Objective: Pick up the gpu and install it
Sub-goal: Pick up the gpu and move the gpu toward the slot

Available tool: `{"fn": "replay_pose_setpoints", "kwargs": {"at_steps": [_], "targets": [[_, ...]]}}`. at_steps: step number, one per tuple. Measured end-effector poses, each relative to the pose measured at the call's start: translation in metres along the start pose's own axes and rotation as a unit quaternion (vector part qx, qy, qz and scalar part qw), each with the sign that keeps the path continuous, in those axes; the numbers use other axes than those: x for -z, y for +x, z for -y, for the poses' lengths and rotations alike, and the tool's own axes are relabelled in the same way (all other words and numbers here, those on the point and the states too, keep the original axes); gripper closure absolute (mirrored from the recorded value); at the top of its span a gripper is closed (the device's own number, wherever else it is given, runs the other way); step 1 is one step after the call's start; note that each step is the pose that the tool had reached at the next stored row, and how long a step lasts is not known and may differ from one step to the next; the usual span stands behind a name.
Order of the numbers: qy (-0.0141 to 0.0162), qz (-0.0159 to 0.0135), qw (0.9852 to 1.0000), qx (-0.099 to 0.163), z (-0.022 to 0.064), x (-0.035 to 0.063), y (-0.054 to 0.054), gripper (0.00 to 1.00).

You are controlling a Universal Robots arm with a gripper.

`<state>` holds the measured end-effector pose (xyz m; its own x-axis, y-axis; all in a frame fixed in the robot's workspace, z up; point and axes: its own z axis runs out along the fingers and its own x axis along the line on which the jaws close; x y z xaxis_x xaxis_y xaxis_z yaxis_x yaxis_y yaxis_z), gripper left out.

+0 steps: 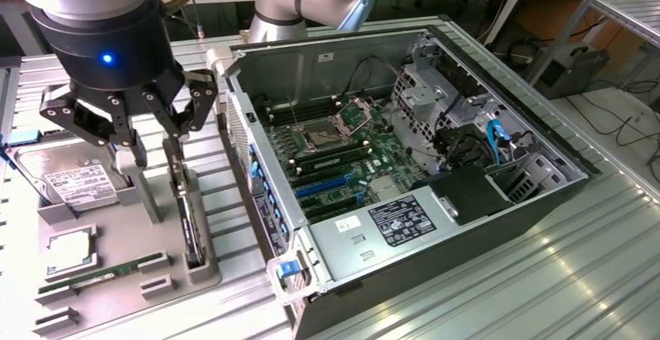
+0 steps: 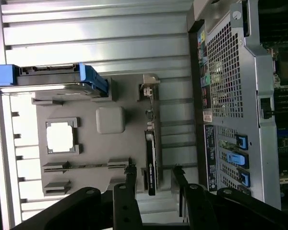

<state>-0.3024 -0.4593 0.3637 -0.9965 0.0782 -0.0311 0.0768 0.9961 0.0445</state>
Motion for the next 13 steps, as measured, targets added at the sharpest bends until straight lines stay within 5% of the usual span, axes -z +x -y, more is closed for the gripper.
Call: {"fn": "replay_pose_setpoints", "kwargs": {"at_steps": [13], "targets": [[0.0000, 0.0000, 1.0000, 0.000, 0.0053, -0.0293, -0.005, 0.58]]}}
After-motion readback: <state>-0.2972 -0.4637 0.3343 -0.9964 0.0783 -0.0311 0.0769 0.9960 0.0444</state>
